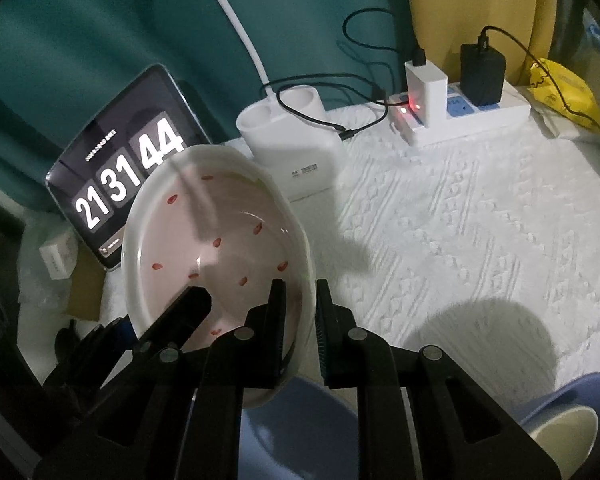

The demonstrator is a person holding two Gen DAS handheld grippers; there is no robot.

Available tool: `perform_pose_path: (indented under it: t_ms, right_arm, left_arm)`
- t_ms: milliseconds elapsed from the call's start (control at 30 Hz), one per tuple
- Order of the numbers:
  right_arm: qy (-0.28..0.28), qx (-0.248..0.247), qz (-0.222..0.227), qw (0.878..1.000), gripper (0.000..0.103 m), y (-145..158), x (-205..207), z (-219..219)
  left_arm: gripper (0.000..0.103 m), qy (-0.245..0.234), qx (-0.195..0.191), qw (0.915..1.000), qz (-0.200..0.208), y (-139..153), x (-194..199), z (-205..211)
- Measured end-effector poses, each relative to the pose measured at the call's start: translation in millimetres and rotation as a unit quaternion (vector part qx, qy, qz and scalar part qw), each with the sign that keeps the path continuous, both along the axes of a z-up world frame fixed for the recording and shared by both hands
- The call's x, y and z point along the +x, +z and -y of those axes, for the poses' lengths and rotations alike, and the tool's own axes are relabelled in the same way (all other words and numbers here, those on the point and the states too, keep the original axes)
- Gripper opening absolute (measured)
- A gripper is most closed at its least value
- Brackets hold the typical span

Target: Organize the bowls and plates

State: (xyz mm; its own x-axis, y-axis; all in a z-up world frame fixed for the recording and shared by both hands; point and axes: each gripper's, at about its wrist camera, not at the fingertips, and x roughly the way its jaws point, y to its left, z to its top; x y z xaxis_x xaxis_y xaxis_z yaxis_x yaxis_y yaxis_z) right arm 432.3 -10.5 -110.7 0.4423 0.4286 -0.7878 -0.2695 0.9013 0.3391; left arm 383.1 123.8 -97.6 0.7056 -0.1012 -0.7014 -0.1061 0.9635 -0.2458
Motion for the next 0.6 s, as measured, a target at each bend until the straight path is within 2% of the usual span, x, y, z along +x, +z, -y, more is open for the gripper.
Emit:
perform_pose_path:
  t_ms: [600]
  right_arm:
    - [-0.013,0.029,0.033,0.999,0.016,28,-34,33]
  left_arm:
    - [0.031,-0.015,0.013,0.9995,0.025,30,-31,35]
